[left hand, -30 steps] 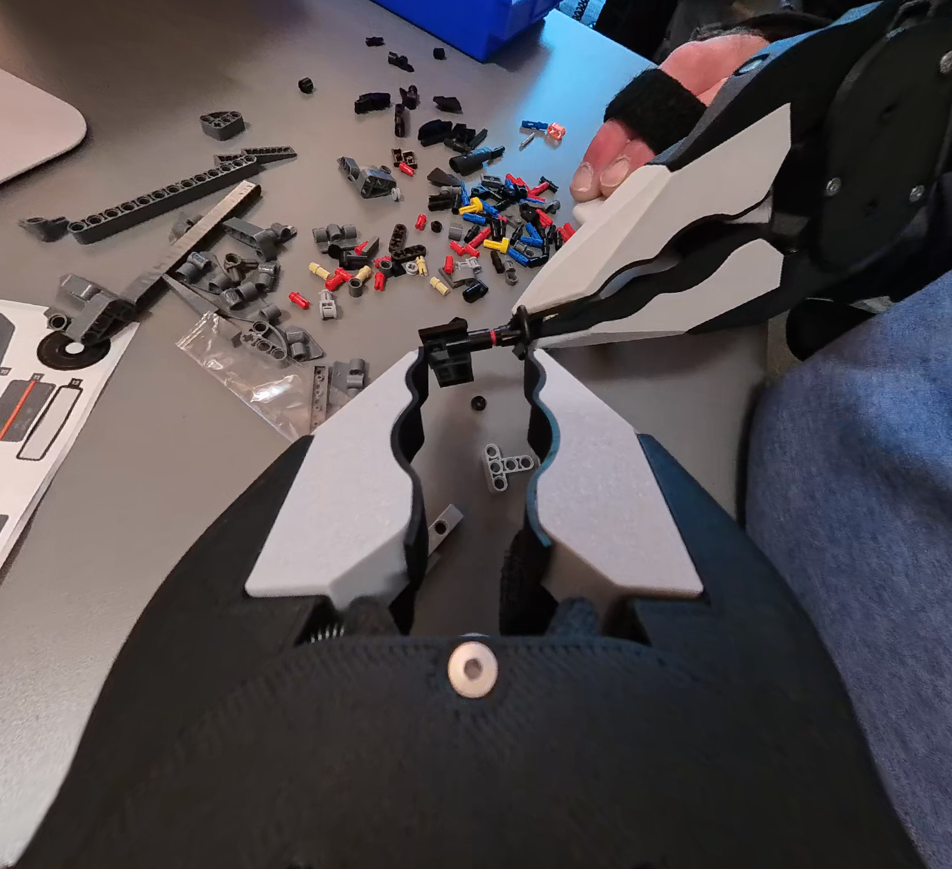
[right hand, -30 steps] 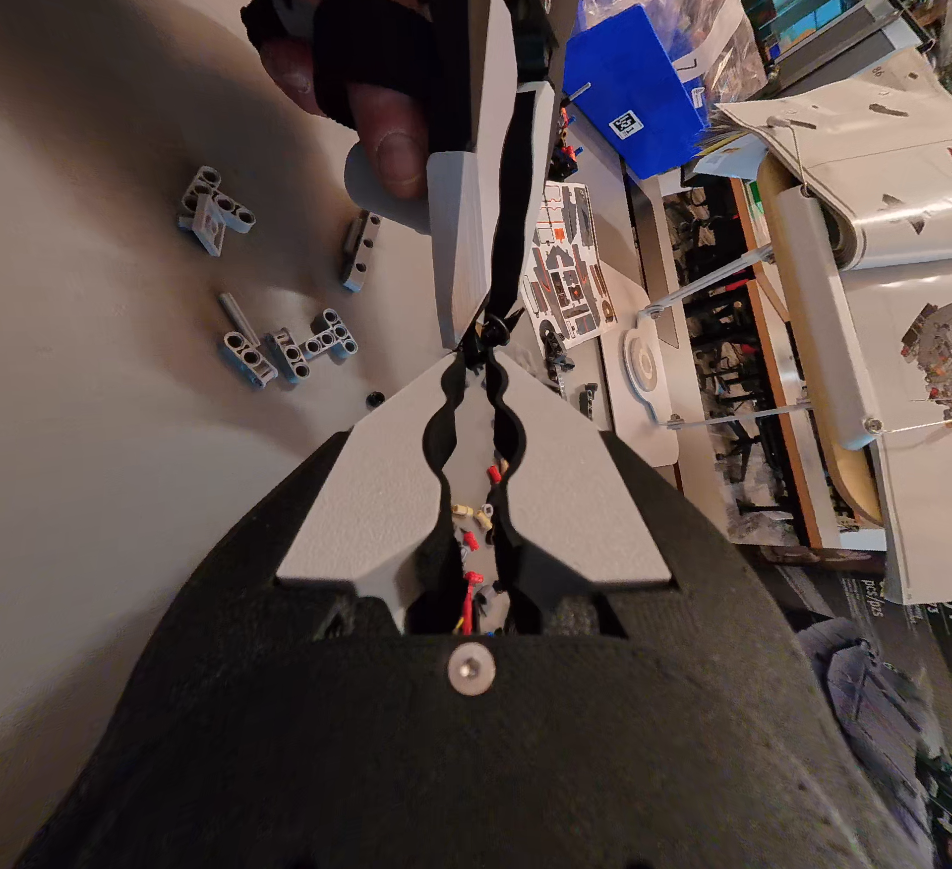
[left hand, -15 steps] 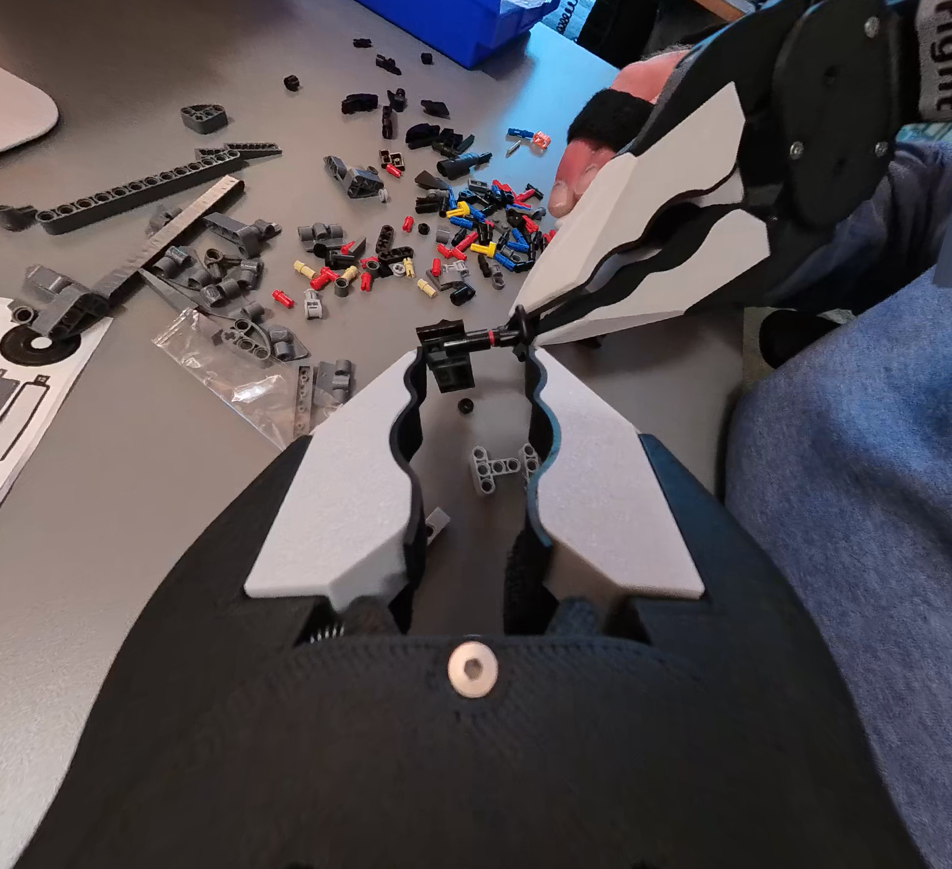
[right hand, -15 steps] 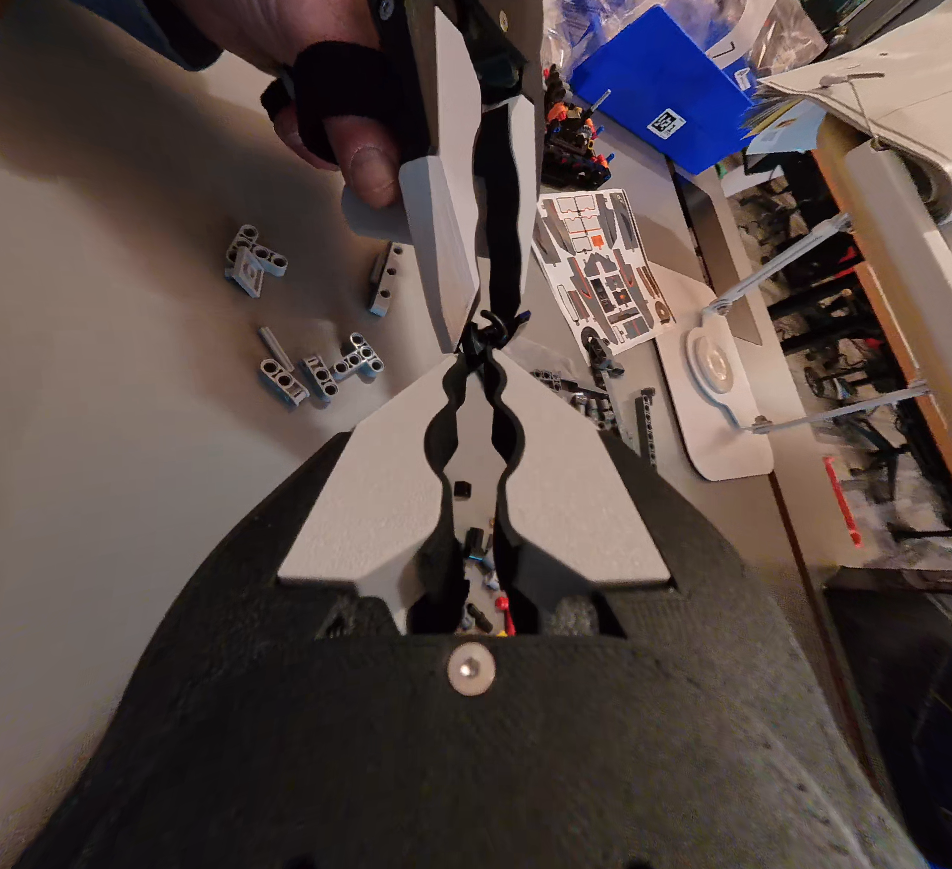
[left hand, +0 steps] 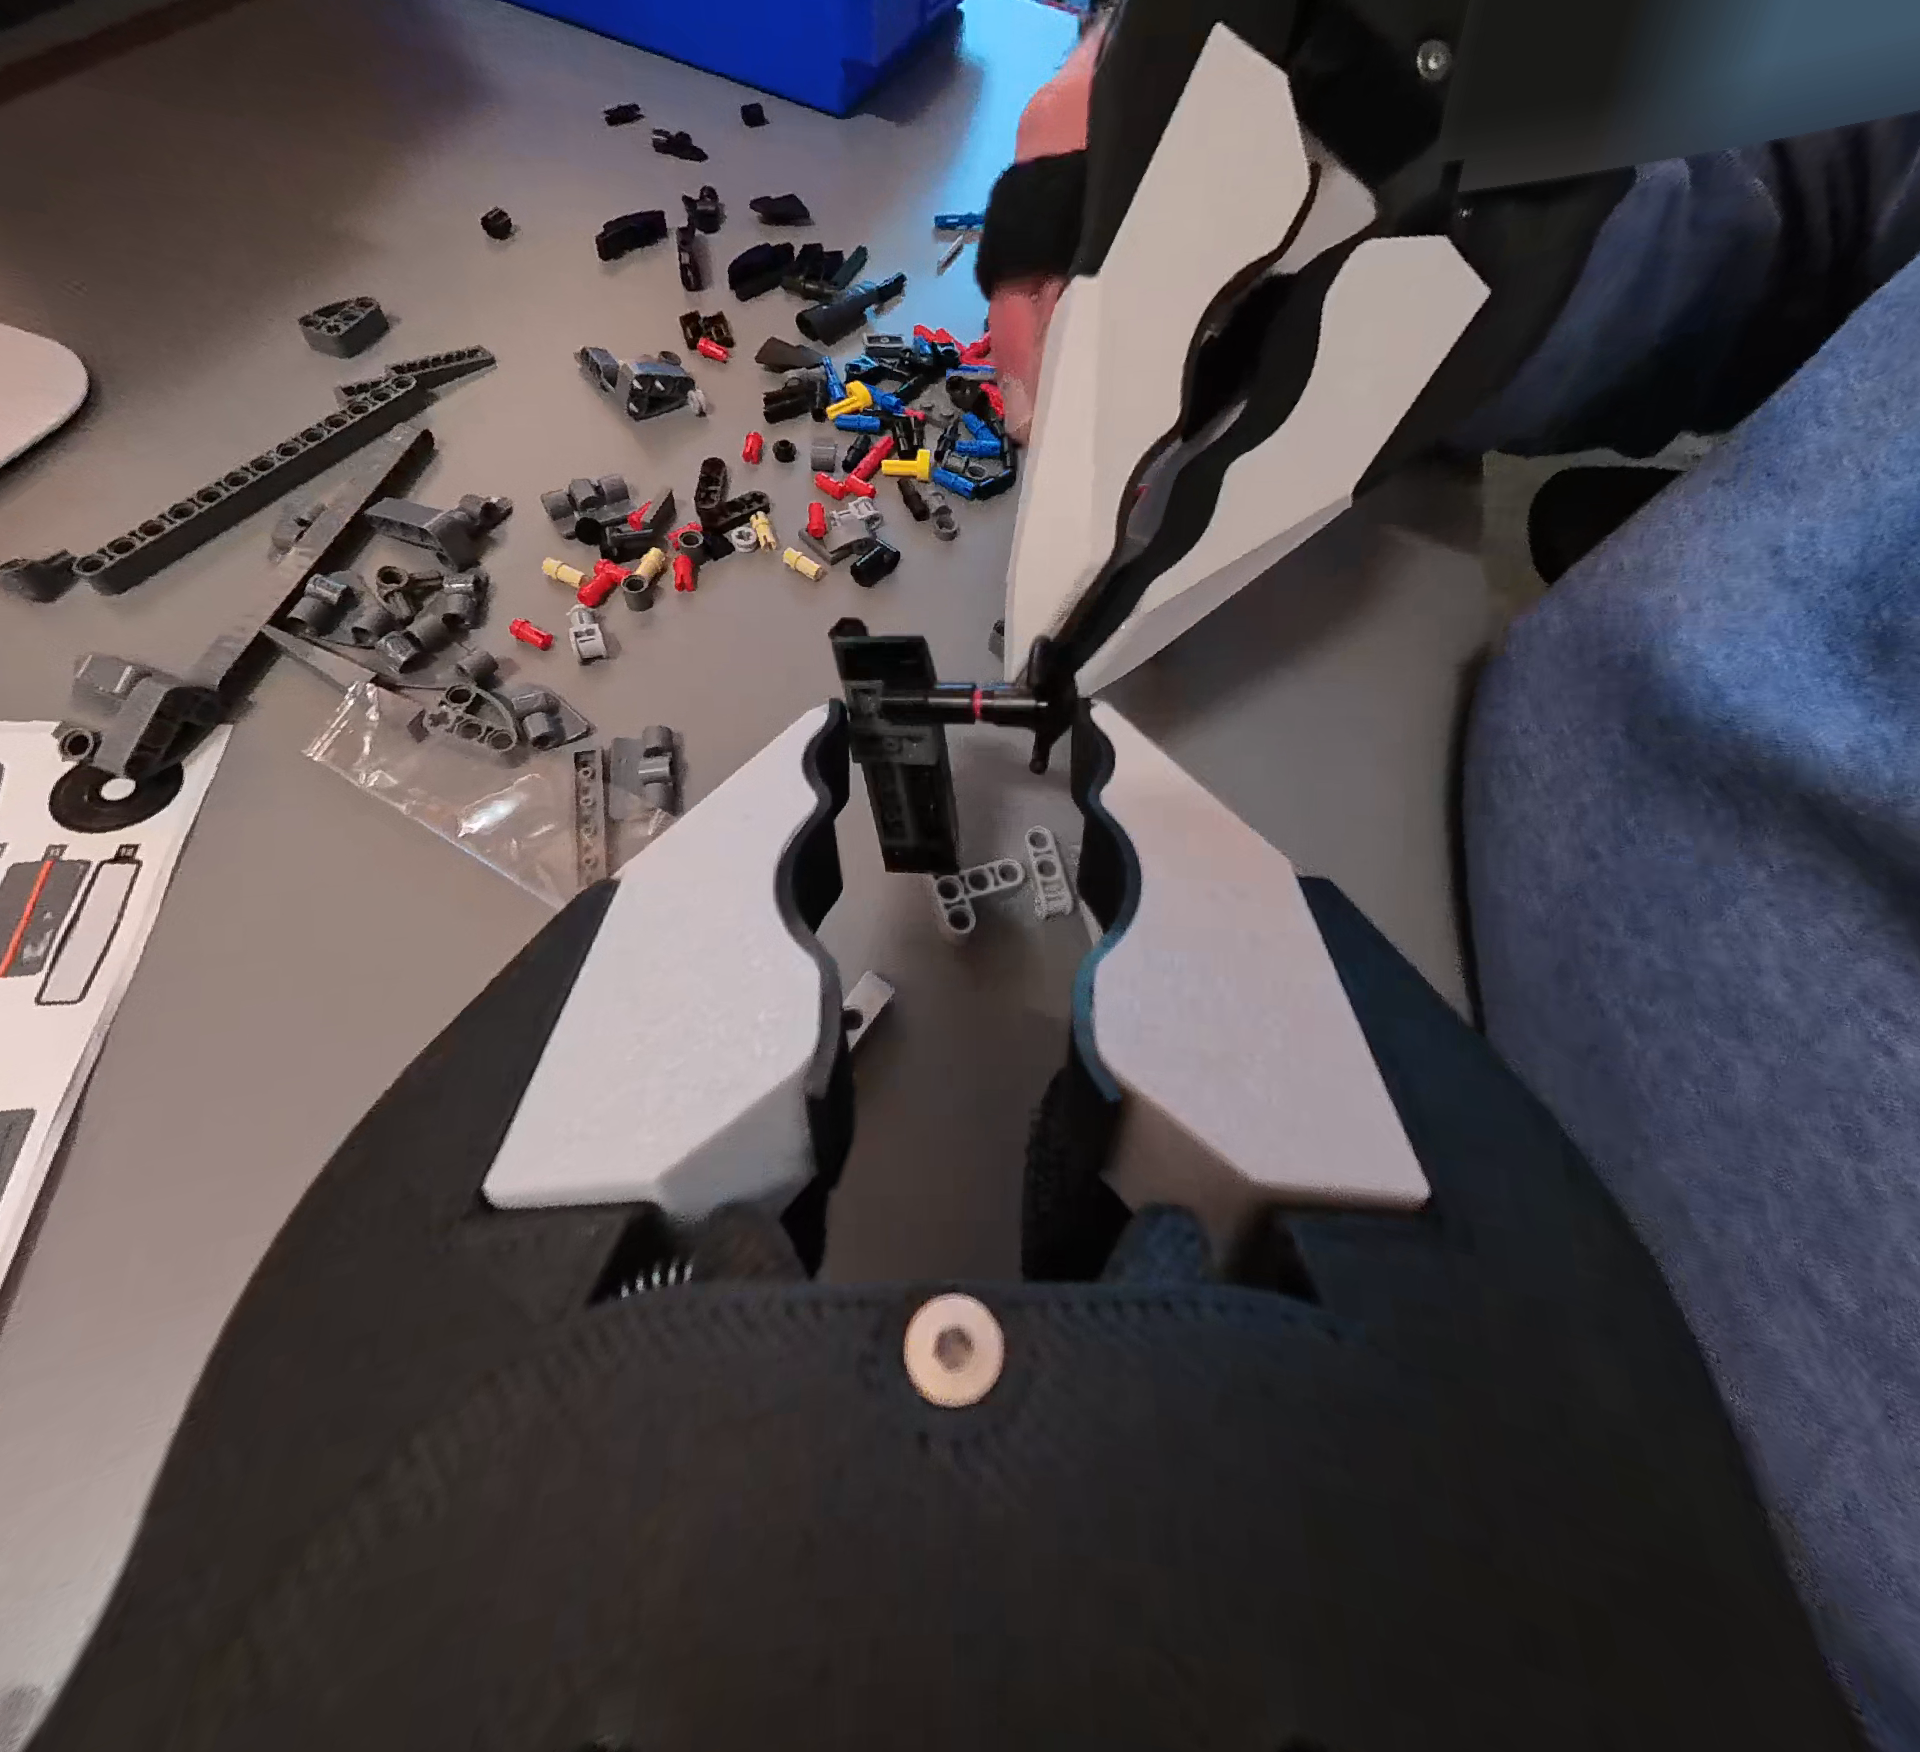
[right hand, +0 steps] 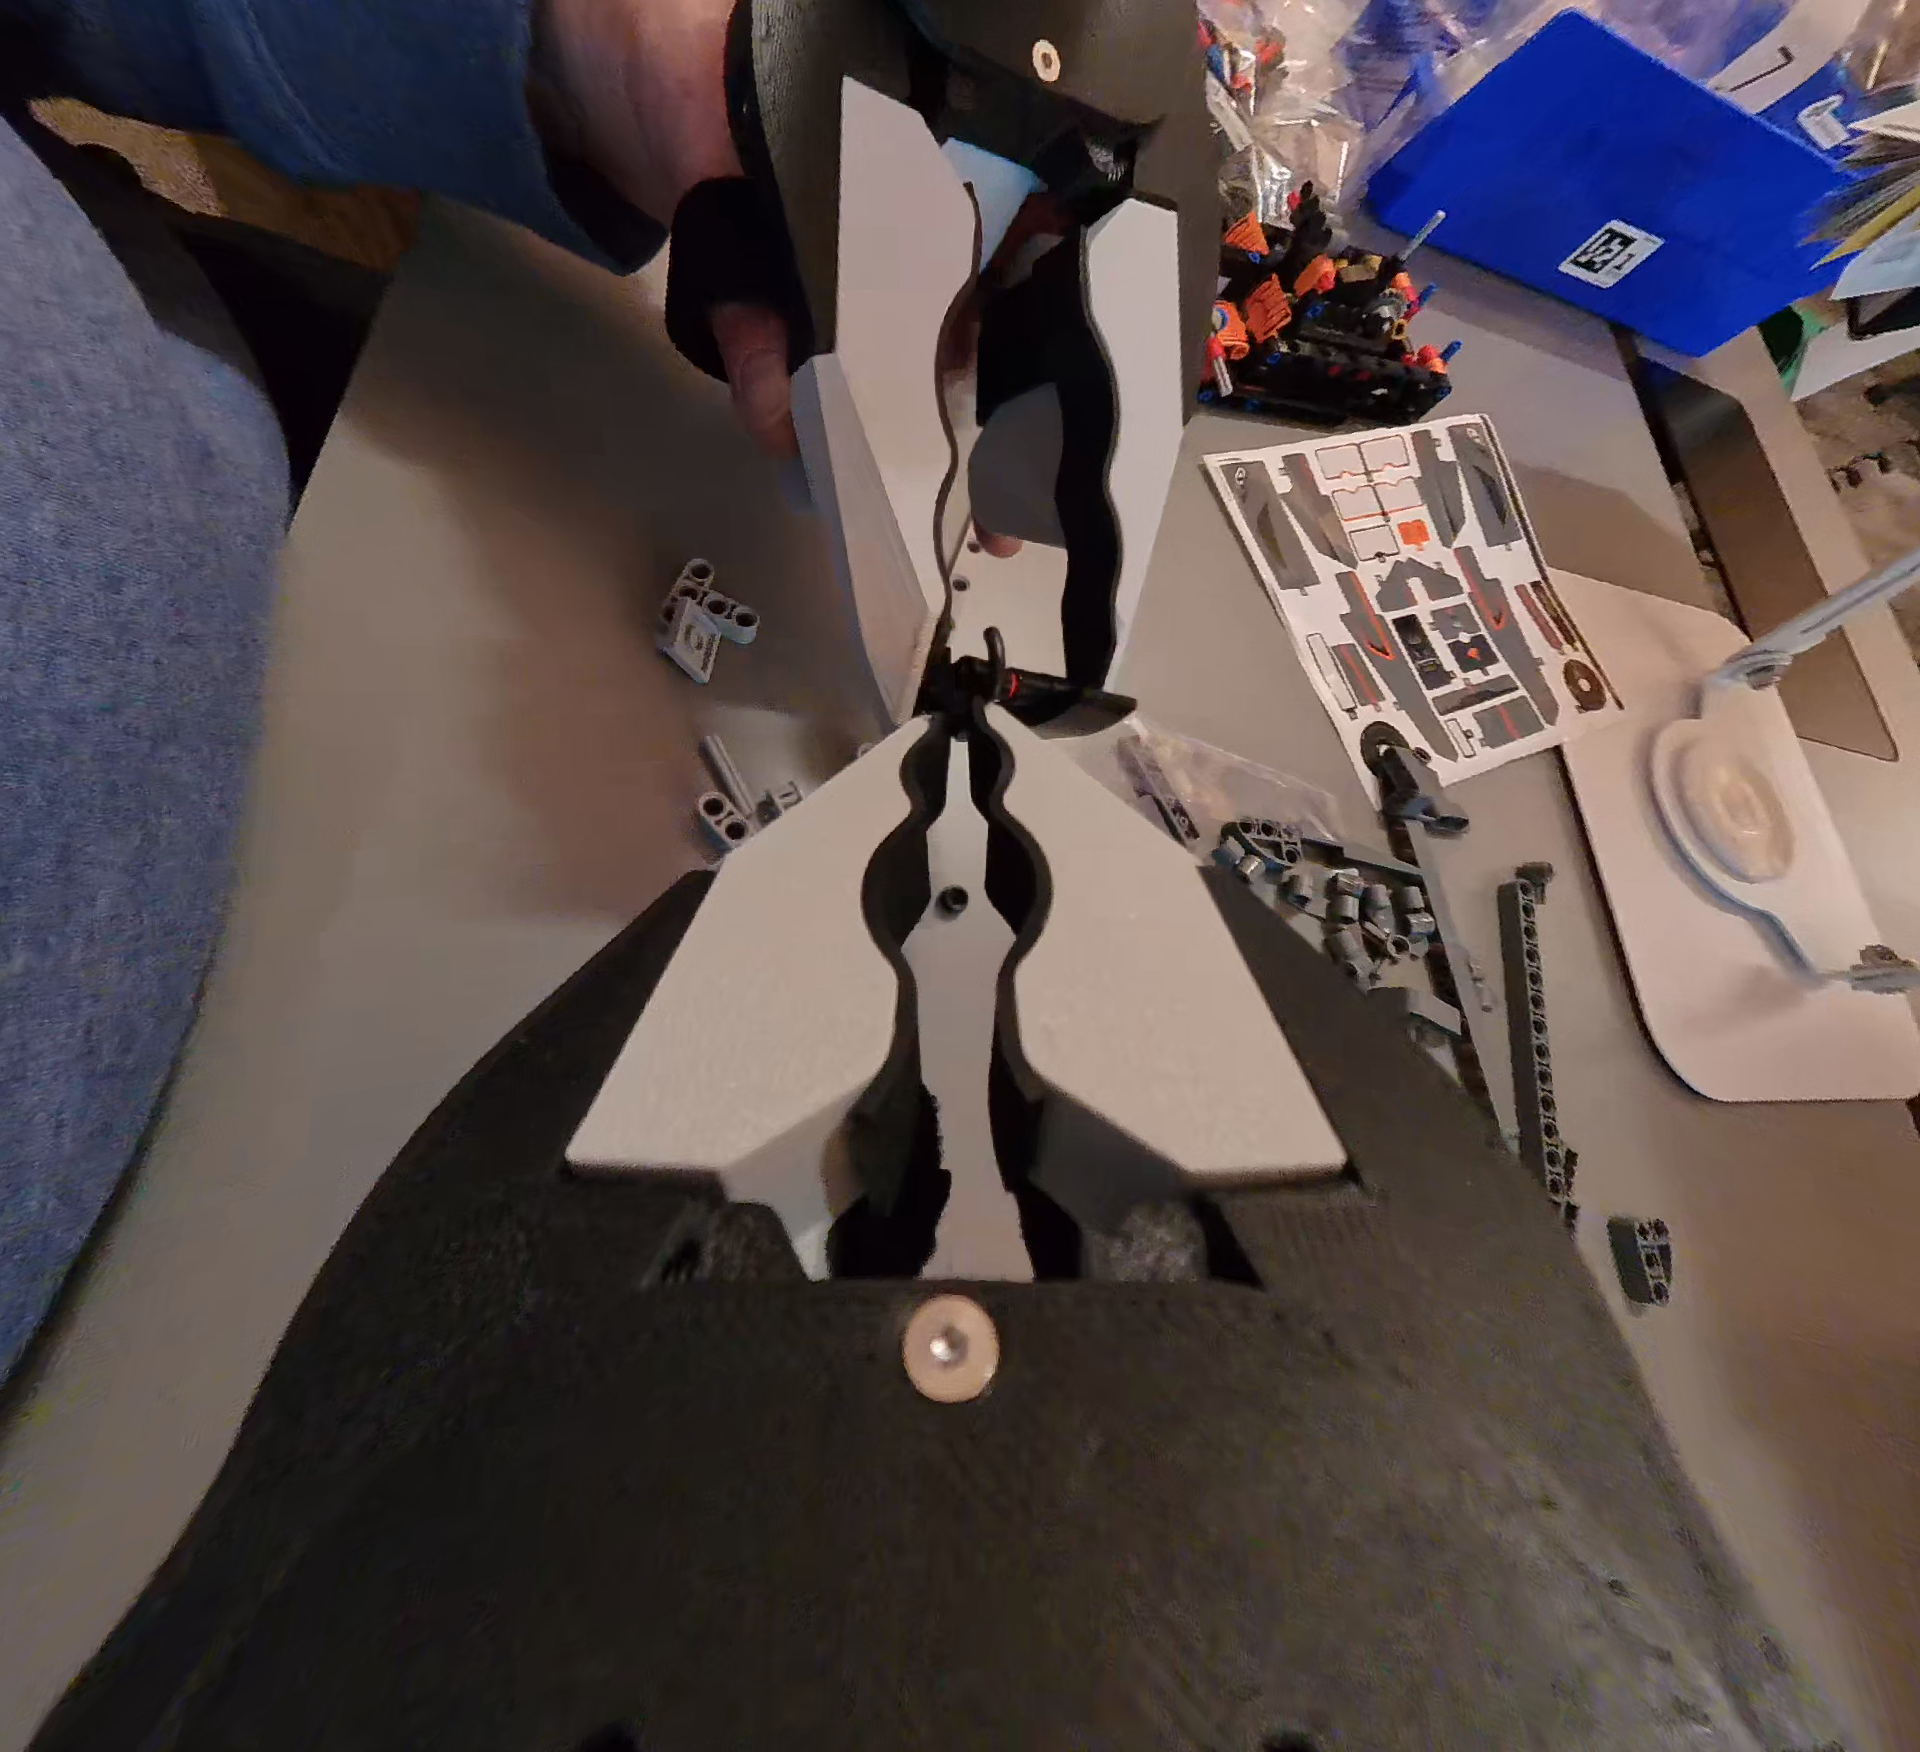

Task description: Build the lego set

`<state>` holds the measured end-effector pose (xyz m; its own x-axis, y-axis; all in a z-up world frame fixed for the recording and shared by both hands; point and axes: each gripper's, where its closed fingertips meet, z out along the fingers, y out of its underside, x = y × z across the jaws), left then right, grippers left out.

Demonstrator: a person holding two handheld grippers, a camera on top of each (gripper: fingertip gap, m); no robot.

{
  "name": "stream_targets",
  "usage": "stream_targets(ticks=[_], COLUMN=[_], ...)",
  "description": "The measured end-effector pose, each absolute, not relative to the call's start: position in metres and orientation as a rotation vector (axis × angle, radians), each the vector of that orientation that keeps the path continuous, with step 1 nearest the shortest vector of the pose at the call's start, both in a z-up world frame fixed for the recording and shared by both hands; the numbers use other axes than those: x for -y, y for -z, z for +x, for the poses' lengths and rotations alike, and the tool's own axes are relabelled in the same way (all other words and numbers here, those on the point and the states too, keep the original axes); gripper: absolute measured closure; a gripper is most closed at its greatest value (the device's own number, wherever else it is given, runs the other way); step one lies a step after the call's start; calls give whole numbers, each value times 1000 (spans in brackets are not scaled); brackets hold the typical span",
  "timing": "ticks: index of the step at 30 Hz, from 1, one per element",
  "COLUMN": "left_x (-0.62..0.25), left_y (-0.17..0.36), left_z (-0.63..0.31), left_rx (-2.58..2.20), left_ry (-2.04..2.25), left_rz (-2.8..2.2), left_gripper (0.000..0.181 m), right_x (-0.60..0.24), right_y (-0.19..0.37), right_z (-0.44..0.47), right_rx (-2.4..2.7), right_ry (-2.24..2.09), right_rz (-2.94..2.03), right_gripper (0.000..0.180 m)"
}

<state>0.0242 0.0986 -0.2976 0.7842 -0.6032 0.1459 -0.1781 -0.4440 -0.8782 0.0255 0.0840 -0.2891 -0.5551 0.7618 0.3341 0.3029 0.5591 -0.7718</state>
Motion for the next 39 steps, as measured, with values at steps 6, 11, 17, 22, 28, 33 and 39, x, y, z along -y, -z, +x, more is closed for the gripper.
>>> stream_targets(ticks=[6,11,17,22,28,33,39], left_x=[-97,-97,-96,-96,-94,-93,-92], left_y=[296,292,287,282,279,278,275], left_z=[24,23,25,26,28,28,29], left_rx=[-602,-634,-674,-693,-724,-746,-755], left_ry=[547,495,436,410,376,359,340], left_rz=[-1988,-1964,-1924,-1895,-1876,-1872,-1857], left_gripper=[140,141,142,142,141,141,141], right_x=[-82,-82,-81,-79,-77,-75,-75], right_y=[288,284,281,277,275,275,272], right_z=[25,26,27,29,31,31,32], right_rx=[2124,2105,2085,2082,2090,2093,2090], right_ry=[-935,-1022,-1118,-1218,-1305,-1366,-1457], right_rz=[-880,-947,-1008,-1055,-1090,-1124,-1171], right_gripper=[180,180,180,180,180,180,180])
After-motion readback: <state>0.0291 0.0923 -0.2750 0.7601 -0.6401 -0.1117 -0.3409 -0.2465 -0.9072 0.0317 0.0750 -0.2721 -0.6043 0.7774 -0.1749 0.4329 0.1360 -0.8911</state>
